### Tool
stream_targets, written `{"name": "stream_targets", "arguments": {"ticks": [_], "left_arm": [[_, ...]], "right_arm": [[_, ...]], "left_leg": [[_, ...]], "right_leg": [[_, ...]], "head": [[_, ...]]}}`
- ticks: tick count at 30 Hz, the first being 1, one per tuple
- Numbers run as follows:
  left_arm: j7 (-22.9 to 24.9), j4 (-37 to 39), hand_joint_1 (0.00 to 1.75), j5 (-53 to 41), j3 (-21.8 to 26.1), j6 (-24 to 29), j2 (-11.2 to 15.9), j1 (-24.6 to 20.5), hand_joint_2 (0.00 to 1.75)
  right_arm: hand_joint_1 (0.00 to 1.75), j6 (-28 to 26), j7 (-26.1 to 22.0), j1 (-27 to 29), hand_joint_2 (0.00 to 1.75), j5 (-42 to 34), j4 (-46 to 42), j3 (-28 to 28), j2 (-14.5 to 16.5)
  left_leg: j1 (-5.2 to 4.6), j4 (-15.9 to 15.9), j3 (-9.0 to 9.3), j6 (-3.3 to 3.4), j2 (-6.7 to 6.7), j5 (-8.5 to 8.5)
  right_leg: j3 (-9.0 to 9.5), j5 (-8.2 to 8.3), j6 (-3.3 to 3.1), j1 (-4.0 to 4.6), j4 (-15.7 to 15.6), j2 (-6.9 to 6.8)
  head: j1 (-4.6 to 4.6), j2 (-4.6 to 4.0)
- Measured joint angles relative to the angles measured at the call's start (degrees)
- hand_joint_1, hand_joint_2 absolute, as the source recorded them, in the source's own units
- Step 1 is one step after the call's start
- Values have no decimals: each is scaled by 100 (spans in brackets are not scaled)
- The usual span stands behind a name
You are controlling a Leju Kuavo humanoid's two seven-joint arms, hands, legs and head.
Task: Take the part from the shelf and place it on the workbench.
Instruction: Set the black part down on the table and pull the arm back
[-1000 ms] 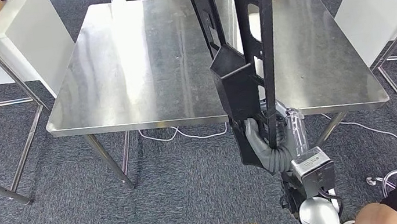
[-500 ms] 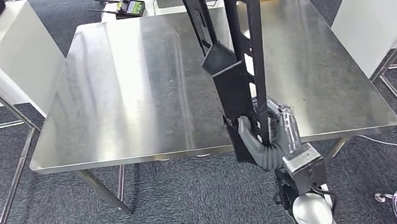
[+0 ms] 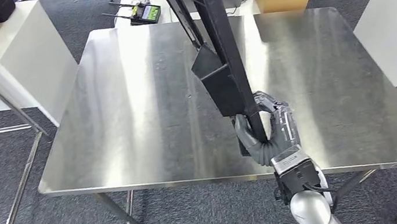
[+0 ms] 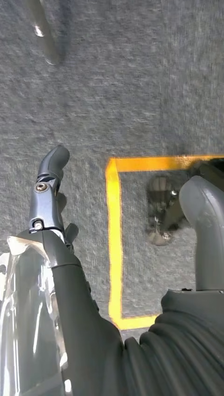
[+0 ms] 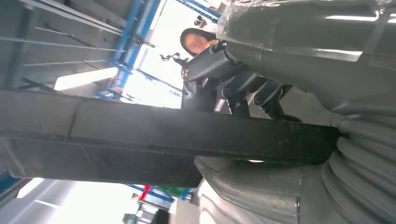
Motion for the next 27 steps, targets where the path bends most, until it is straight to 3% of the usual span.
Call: {"name": "stream_targets", "arguments": {"ticks": [2, 7, 10, 13, 15, 18, 22, 27], "left_arm": [[9, 7, 0, 25, -1, 2, 1, -8, 175], [62, 21, 0, 83, -19, 28, -2, -47, 175], [107, 23, 0, 127, -42, 52, -2, -73, 175], [161, 28, 0, 180, -58, 85, 1, -106, 175], [184, 46, 0, 233, -75, 107, 5, -129, 175], [191, 107, 0, 307, -132, 122, 21, -144, 175], [193, 188, 0, 398, -168, 124, 55, -142, 175], [214, 237, 0, 516, -197, 102, 99, -133, 175]], "right_arm": [[175, -13, 40, -47, 175, 153, 13, 16, -13], [175, -168, 268, -386, 175, 1132, 113, 151, -37], [175, -431, 629, -726, 175, 2281, 332, 300, -63], [175, -634, 1288, -1299, 175, 3885, 818, 505, -78], [175, -630, 1748, -1777, 175, 4855, 1327, 668, -78], [175, -515, 2288, -2603, 175, 5739, 2437, 926, -38], [175, -397, 2810, -3629, 175, 6231, 4030, 1175, 76], [175, -92, 3391, -4505, 175, 6566, 5660, 1272, 142]], "left_leg": [[-3, -14, 2, -13, 6, -23], [-3, -123, 105, 9, 31, -1], [-3, -262, 201, -29, 50, -36], [-3, -308, 246, -53, 63, -53], [-2, -310, 265, -58, 66, -50], [0, -311, 280, -83, 66, -34], [0, -310, 292, -102, 58, -18], [0, -308, 297, -104, 54, -16]], "right_leg": [[64, 82, -69, 14, -88, 3], [141, 82, -73, -1, -183, 56], [183, 66, -85, -3, -229, 66], [213, 52, -118, -3, -237, 73], [235, 50, -128, 0, -237, 75], [252, 59, -141, 3, -237, 74], [260, 66, -151, 6, -235, 67], [265, 66, -151, 5, -234, 62]], "head": [[-4, 0], [-4, 0], [-3, 1], [-4, 0], [-3, 0], [-1, 0], [0, 0], [-2, 0]]}}
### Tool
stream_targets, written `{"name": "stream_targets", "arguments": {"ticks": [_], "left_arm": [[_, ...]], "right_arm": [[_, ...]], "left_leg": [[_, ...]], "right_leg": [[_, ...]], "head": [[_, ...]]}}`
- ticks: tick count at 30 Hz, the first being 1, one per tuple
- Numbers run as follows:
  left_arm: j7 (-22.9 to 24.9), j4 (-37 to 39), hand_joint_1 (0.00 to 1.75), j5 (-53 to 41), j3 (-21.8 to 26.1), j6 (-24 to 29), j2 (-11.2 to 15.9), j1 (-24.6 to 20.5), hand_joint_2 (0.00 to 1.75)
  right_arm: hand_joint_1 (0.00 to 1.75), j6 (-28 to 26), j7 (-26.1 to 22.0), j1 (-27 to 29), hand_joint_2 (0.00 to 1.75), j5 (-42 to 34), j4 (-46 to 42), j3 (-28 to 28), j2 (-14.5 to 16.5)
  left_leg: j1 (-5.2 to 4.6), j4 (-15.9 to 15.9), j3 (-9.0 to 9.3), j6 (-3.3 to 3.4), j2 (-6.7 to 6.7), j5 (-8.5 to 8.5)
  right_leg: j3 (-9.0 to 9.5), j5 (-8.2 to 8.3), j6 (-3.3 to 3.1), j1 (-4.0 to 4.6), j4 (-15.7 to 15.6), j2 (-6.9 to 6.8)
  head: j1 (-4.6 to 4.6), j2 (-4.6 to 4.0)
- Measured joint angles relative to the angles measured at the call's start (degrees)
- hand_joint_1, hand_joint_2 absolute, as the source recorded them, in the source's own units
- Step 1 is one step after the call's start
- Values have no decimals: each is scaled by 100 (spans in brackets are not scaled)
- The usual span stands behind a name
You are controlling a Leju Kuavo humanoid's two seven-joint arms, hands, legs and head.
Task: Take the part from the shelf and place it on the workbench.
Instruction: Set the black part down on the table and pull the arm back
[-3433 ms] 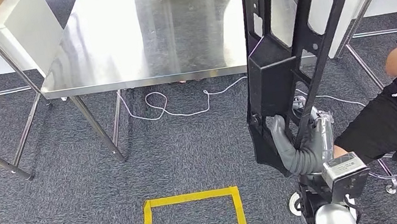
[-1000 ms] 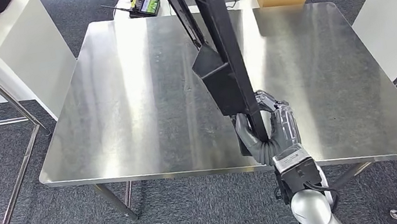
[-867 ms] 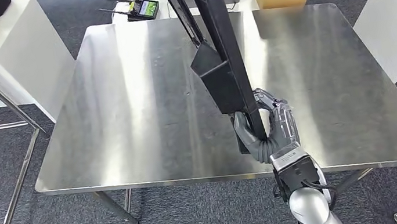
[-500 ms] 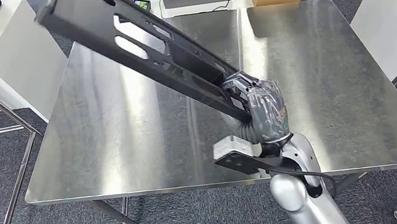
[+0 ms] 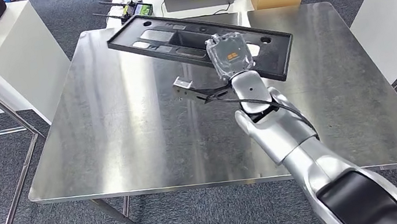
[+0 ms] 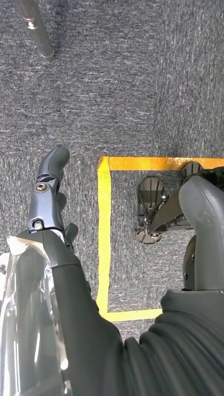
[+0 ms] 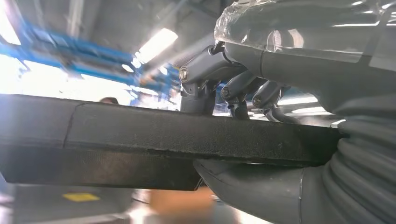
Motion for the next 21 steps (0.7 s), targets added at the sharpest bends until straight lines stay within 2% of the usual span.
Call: {"name": "stream_targets", "arguments": {"ticks": [5, 11, 15, 17, 21], "left_arm": [[18, 27, 0, 43, 0, -13, 26, 8, 175], [21, 31, 0, 59, -2, -24, 42, 9, 175], [20, 36, 0, 110, -5, -114, 69, 28, 175], [33, 54, 0, 110, -24, -151, 89, 49, 175], [44, 81, 0, 109, -96, -180, 120, 98, 0]], "right_arm": [[175, 80, 120, -419, 175, 72, 976, 5, -42], [175, 107, 183, -585, 175, 87, 1451, 10, -46], [0, 199, 363, -712, 0, 83, 1781, -79, -124], [0, 226, 405, -770, 0, 41, 1965, -178, -211], [0, 253, 432, -842, 0, -155, 2264, -459, -390]], "left_leg": [[-1, 1, -2, 1, 4, -2], [-3, 1, -2, 2, 5, -4], [-5, 1, 3, 2, 4, -5], [-6, 2, 5, 2, 3, -4], [-5, 2, 9, 2, 5, -5]], "right_leg": [[0, -1, 1, -4, -1, 3], [-1, -1, 2, -6, -6, 2], [2, -1, 2, -6, -8, 1], [5, -1, 2, -7, -8, 1], [10, -1, 2, -8, -8, 3]], "head": [[1, 0], [0, 0], [1, 0], [1, 0], [1, 0]]}}
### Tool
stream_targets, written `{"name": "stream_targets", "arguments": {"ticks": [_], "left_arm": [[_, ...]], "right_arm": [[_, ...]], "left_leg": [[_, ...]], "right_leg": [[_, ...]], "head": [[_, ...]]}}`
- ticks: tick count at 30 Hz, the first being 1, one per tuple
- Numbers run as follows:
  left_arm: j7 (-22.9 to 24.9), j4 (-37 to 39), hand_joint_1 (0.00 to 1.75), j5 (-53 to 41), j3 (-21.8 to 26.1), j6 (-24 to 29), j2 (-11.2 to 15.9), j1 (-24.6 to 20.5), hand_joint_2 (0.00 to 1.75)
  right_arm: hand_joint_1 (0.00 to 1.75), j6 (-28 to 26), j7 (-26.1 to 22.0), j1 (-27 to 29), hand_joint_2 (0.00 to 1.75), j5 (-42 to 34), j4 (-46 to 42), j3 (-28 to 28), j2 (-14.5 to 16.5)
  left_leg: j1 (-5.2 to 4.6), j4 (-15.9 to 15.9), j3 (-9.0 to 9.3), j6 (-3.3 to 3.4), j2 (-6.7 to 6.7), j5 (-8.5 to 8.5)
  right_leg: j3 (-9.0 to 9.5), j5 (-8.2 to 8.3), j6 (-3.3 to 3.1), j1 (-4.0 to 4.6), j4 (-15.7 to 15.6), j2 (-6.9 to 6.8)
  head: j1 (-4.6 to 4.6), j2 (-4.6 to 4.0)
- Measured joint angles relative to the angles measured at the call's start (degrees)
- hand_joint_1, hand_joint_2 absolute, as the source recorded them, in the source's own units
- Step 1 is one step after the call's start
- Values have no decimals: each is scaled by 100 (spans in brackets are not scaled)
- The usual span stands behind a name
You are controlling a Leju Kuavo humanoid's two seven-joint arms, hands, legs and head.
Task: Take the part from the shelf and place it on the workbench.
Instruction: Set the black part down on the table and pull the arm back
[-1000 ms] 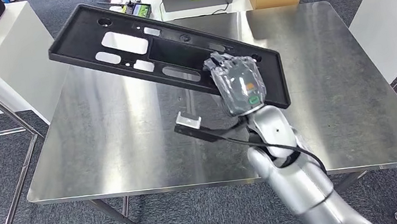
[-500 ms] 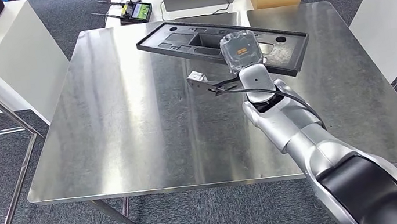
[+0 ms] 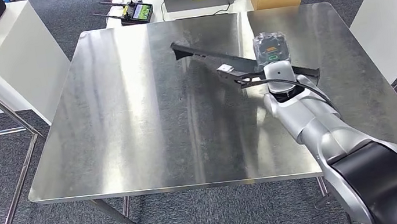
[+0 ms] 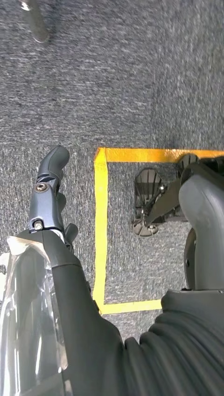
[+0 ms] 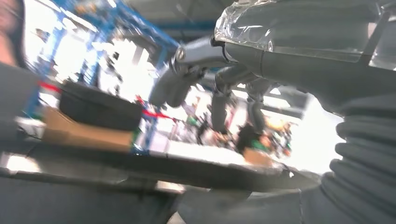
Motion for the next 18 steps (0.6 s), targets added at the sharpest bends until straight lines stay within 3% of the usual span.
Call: {"name": "stream_targets", "arguments": {"ticks": [11, 15, 18], "left_arm": [[-24, 6, 0, -3, -126, -113, 66, 2, 0], [-58, 7, 0, 0, -183, -94, 83, 2, 0], [-78, 11, 0, 17, -209, -52, 89, 1, 0]], "right_arm": [[0, -56, -265, -36, 0, 46, 249, -286, -88], [0, -251, -792, -6, 0, -384, 72, -391, 36], [0, -530, -1501, 166, 0, -1182, -387, -543, 216]], "left_leg": [[1, -1, 5, 1, 6, -2], [3, -1, 8, 0, 6, -1], [8, -2, 10, 0, 7, -1]], "right_leg": [[3, 0, 0, 3, 0, 8], [5, 0, 0, 6, 1, 9], [7, 0, 0, 14, 1, 9]], "head": [[-2, 0], [-1, 0], [-1, 0]]}}
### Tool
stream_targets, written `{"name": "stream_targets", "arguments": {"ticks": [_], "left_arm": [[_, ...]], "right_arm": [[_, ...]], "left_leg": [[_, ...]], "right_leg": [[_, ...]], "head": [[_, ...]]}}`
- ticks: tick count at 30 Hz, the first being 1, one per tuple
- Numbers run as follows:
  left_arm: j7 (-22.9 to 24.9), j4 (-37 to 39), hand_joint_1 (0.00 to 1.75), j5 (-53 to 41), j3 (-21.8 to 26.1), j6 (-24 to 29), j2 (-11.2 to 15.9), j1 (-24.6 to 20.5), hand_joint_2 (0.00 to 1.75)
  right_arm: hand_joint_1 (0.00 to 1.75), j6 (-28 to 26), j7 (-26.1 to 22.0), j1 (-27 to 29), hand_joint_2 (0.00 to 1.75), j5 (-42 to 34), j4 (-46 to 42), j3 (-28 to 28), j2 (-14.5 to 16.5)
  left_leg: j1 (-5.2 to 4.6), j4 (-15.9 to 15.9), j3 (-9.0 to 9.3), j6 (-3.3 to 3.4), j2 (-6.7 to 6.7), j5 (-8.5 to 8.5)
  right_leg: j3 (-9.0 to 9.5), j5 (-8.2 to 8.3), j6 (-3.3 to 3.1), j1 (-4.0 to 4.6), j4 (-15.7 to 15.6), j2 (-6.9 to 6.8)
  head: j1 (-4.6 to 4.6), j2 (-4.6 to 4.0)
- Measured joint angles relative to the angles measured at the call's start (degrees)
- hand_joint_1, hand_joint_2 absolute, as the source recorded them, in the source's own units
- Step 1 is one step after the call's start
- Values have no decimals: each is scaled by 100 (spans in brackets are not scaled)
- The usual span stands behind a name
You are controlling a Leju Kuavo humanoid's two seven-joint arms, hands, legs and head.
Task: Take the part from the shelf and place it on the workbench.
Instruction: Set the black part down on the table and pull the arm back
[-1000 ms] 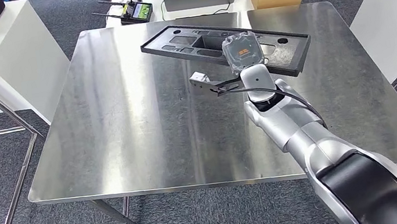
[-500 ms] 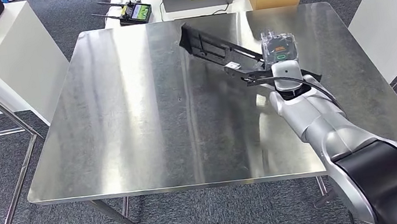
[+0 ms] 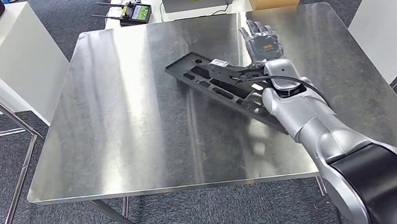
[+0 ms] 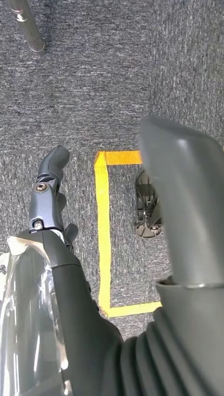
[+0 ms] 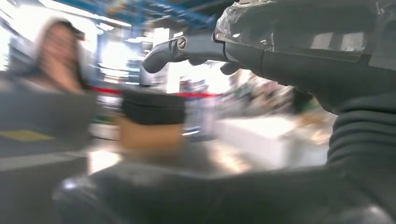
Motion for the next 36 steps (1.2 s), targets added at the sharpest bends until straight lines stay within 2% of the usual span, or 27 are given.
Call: {"name": "stream_targets", "arguments": {"ticks": [5, 10, 14, 20, 27, 36], "left_arm": [[-18, 25, 0, 106, -68, 145, 0, 0, 0], [-137, 36, 0, 224, -81, 225, -7, 19, 0], [-220, 37, 0, 321, -80, 260, -8, 40, 0], [-290, 39, 0, 470, -71, 254, -8, 100, 0], [-414, 39, 0, 522, -55, 105, -8, 181, 0], [-443, 39, 0, 521, -49, 80, -8, 190, 0]], "right_arm": [[0, -76, -1163, 696, 0, -2571, -1552, -135, 367], [0, 461, -2195, 1729, 0, -5989, -3555, -86, 697], [0, 847, -2437, 2487, 0, -7437, -4931, 108, 832], [0, 1320, -2685, 3246, 0, -8445, -6231, 265, 850], [0, 1590, -3040, 4266, 0, -9035, -7396, 221, 609], [0, 1641, -3067, 4575, 0, -9159, -7834, 176, 484]], "left_leg": [[5, -1, 0, -1, -3, -1], [6, -4, -3, -8, -6, -6], [6, -5, -1, -13, -8, -10], [4, -5, 3, -14, -6, -12], [3, -5, -2, -12, -4, -20], [2, -5, 5, -12, -2, -22]], "right_leg": [[0, -2, -1, 7, 0, -3], [0, -4, -4, 7, 0, -5], [3, -6, -4, 6, -3, -6], [6, -6, -4, 3, -8, -4], [7, -6, -4, 2, -10, -2], [6, -6, -4, 5, -11, -1]], "head": [[0, 0], [0, 0], [1, 0], [1, 0], [1, 0], [1, 0]]}}
